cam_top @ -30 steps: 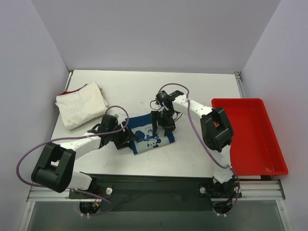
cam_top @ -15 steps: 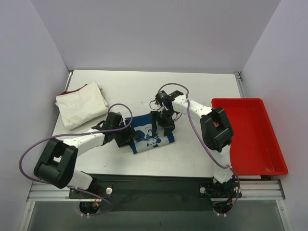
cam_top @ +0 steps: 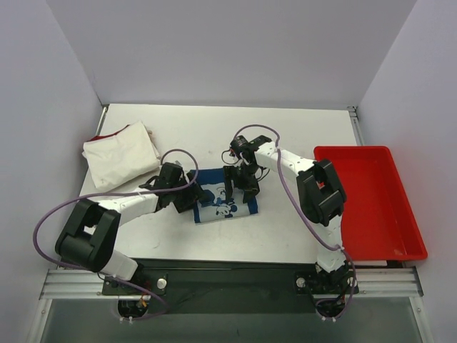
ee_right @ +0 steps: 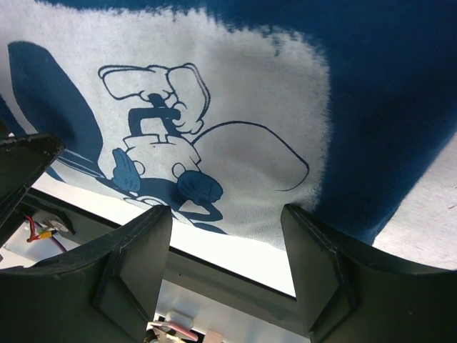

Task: Fold and stack the t-shirts
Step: Put the neatly folded tshirt into the corner of the board with the left arm

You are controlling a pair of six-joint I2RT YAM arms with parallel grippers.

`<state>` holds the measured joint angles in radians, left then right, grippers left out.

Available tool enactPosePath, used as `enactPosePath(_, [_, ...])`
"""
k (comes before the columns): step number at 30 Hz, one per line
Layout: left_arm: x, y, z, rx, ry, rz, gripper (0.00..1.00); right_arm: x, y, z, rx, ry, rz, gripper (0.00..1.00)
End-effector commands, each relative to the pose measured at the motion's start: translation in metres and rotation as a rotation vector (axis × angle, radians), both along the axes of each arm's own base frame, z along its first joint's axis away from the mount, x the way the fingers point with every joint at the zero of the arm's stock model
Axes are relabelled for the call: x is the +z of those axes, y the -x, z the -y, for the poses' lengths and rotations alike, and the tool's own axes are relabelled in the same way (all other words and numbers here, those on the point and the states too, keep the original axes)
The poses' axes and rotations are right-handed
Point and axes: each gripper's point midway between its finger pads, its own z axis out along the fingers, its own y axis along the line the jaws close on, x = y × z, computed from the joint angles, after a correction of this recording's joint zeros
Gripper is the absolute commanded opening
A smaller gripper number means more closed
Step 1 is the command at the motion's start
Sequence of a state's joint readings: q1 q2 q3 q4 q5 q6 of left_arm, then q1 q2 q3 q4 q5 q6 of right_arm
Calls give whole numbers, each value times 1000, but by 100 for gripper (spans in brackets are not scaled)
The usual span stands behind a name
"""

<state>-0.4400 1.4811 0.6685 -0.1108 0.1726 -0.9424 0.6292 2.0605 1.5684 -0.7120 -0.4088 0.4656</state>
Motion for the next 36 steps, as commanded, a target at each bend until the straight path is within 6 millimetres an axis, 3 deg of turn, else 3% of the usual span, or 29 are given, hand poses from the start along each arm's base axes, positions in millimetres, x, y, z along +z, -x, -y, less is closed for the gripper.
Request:
enactPosePath(1, [-46, 16, -15, 5, -115, -98, 78, 4, 9, 5, 19, 11, -19, 63])
enactPosePath(5, [-59, 21, -6, -17, -100, -145, 75, 2, 9, 3, 25, 8, -26, 63])
enactPosePath(12, [-62, 18, 18, -70, -45, -149, 55, -4, 8, 0, 34, 6, -40, 63])
enactPosePath(16, [-65, 18, 29, -112, -46, -154, 35, -4, 5, -2, 33, -3, -41, 63])
enactPosePath(17, [-64, 16, 30, -116, -48, -148, 22, -3, 6, -3, 36, -5, -40, 63])
enactPosePath(20, [-60, 11, 24, -130, -95, -132, 0, 2, 4, -1, 29, -10, -29, 63])
enactPosePath(23, [-45, -1, 12, -152, -187, -99, 0, 11, 0, 5, 16, -20, -6, 63])
enactPosePath(25, [-23, -26, 3, -157, -256, -14, 0, 15, -5, 15, -13, -14, 6, 63])
enactPosePath(26, [-18, -27, -4, -167, -297, -18, 0, 20, -4, 20, -23, -16, 16, 63])
enactPosePath(28, [11, -54, -13, -170, -371, 78, 0, 25, -8, 29, -44, -12, 29, 64])
enactPosePath(30, [24, -65, -23, -186, -416, 99, 0, 31, -10, 39, -66, -12, 47, 64])
enactPosePath(31, [37, -81, -28, -194, -444, 133, 0, 31, -10, 42, -73, -13, 46, 64])
enactPosePath(36, [58, -108, -53, -261, -564, 139, 0, 31, -6, 58, -99, 2, 41, 64])
